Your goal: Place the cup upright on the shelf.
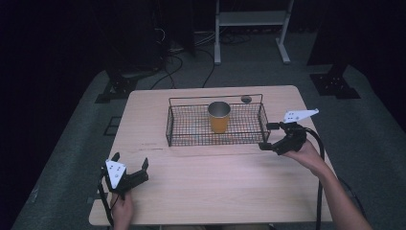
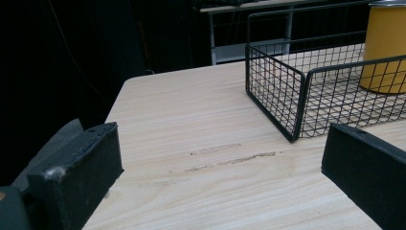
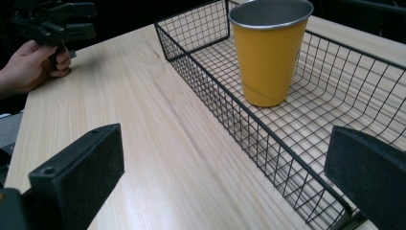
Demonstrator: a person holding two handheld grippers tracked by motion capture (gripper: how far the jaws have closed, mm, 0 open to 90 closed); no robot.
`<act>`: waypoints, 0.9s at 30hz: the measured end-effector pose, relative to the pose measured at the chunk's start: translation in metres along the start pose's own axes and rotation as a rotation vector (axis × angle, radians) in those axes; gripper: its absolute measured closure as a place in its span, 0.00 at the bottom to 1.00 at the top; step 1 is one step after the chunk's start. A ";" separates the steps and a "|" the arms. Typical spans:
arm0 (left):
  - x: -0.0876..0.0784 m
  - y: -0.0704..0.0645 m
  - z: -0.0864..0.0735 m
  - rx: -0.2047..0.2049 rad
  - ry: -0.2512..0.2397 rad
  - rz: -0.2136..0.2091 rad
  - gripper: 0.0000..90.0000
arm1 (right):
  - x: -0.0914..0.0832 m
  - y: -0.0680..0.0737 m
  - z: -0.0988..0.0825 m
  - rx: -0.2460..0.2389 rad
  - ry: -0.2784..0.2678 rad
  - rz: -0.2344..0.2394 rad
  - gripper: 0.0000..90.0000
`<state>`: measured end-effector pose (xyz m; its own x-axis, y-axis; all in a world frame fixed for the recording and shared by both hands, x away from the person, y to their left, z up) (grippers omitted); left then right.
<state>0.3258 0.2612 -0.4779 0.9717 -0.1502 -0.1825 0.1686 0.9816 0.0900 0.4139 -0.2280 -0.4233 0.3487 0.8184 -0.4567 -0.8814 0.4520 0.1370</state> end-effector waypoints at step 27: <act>0.000 0.000 0.000 -0.001 0.001 0.000 0.00 | -0.014 0.019 -0.032 0.021 -0.048 0.006 0.00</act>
<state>0.3258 0.2609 -0.4780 0.9715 -0.1503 -0.1832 0.1687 0.9816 0.0892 0.3822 -0.2424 -0.4419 0.3589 0.8369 -0.4132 -0.8769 0.4540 0.1580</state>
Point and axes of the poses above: each handheld gripper's, and its own axes: x roughly forward along the jaws, z roughly out of its top, y roughly to its left, the point moved 5 cm from there along x, roughly forward along the jaws, and after that the axes turned 2 degrees about -x, right-handed, at the moved point
